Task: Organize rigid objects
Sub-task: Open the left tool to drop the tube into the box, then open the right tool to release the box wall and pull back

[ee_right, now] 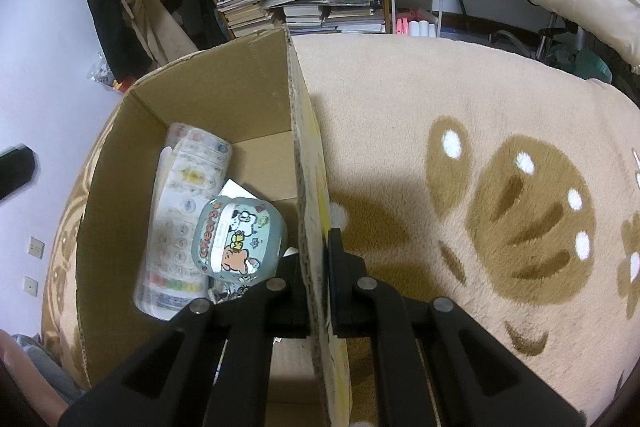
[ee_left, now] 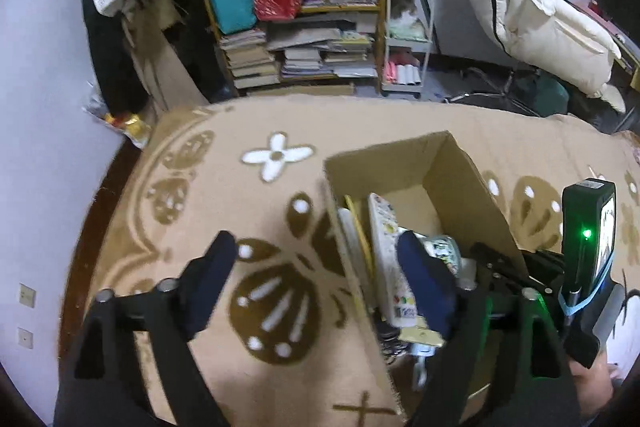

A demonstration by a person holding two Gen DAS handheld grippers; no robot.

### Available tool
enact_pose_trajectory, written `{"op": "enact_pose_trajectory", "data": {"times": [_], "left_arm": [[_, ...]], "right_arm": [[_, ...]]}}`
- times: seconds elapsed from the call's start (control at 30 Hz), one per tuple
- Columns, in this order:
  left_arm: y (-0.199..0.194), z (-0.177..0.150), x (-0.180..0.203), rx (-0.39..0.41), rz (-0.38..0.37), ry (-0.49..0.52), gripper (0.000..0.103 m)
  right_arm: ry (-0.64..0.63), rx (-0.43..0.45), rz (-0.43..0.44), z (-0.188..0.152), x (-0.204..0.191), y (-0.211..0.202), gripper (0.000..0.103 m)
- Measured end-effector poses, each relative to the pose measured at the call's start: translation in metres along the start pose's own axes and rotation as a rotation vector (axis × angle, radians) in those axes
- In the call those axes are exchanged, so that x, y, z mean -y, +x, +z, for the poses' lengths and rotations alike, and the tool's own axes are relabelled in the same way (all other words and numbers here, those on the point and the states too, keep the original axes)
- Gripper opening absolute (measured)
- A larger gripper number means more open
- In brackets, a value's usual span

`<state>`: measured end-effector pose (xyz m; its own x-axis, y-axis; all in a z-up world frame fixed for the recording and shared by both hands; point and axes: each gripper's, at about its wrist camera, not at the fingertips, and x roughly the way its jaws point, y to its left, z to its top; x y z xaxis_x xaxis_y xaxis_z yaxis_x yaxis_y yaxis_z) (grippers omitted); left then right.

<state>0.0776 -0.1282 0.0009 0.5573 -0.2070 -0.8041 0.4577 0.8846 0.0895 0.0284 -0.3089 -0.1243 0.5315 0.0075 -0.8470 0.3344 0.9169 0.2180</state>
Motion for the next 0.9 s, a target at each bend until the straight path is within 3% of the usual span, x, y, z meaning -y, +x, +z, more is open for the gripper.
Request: {"op": "enact_pose_trajectory", "data": {"times": [0.1,0.23,0.33,0.5,0.67,0.9], "left_arm": [[-0.011,-0.004,-0.011,0.018,0.021,-0.025,0.099],[-0.024,-0.016,-0.021,0.048,0.102,0.001,0.100],[-0.034,-0.027,-0.029,0.048,0.133,0.013,0.100],[-0.054,-0.039,-0.048,0.087,0.123,-0.030,0.100],[-0.071,-0.050,-0.061,0.122,0.123,-0.044,0.100],[-0.093,-0.070,-0.069,0.182,0.133,-0.057,0.100]], "right_arm": [[-0.011,0.011,-0.008,-0.002,-0.001,-0.001,0.007],[-0.032,0.028,-0.023,-0.001,-0.006,-0.005,0.007],[-0.049,0.057,-0.033,-0.002,-0.011,-0.015,0.011],[-0.059,0.123,-0.020,-0.003,-0.018,-0.040,0.025],[-0.073,0.217,0.004,-0.009,-0.031,-0.075,0.058],[-0.117,0.315,-0.001,-0.028,-0.048,-0.116,0.090]]}}
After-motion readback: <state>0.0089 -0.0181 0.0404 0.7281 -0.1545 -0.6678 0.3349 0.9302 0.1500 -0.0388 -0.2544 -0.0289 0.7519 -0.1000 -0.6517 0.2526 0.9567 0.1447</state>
